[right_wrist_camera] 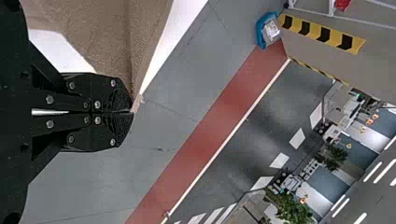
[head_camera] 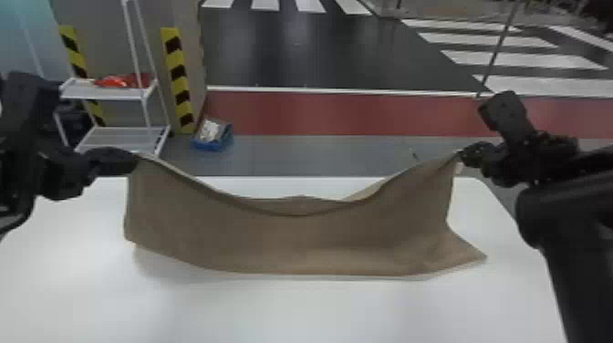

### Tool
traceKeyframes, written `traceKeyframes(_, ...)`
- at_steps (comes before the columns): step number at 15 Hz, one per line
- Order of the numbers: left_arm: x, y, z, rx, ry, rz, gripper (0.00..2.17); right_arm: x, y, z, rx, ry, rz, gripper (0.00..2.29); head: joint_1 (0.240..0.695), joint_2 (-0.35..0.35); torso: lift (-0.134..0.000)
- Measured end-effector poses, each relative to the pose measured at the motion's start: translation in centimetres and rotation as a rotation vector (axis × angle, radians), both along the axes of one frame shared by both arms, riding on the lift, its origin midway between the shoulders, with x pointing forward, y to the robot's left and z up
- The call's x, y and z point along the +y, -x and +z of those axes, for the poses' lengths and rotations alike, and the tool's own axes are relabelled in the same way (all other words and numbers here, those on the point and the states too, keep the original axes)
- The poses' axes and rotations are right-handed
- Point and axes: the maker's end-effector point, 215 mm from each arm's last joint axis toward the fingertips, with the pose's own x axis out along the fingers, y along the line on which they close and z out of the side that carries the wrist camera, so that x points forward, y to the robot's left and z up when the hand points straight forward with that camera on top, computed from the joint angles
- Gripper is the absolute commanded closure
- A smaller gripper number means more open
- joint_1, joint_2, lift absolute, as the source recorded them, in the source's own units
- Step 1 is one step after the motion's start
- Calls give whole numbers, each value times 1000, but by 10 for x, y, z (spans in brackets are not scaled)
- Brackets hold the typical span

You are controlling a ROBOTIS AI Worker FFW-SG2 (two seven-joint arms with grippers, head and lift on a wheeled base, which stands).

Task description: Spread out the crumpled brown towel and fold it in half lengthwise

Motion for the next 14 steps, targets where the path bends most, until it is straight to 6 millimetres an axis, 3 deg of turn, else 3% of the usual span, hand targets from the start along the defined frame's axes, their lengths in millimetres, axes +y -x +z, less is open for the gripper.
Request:
traceKeyframes(3,-13,-54,9,-28,-62,-7,1612,5,-30,18,-34,7,-33,1420,517,-68,-125)
traceKeyframes(4,-20,-76,15,-46,-91,-12,1612,0,-43,27,-49,18,-60,1420,482,-77,-125)
traceKeyframes(7,-36,-135,52,-121,-138,-12,1612,-15,-75,68,-102,39,-123,1420,420,-93,-125)
traceKeyframes(8,-38,-147,67,-145,-140,-13,1612,-19,-80,83,-117,31,-133,1420,401,-96,-125)
traceKeyframes(9,-37,-154,84,-168,-137,-12,1612,-22,-83,99,-134,13,-145,1420,362,-99,-125)
traceKeyframes(11,-17,-156,104,-193,-120,5,1612,-31,-79,126,-160,-37,-169,1420,335,-94,-125)
traceKeyframes(14,29,-137,128,-226,-93,43,1612,-51,-47,144,-178,-133,-210,1420,312,-83,-125)
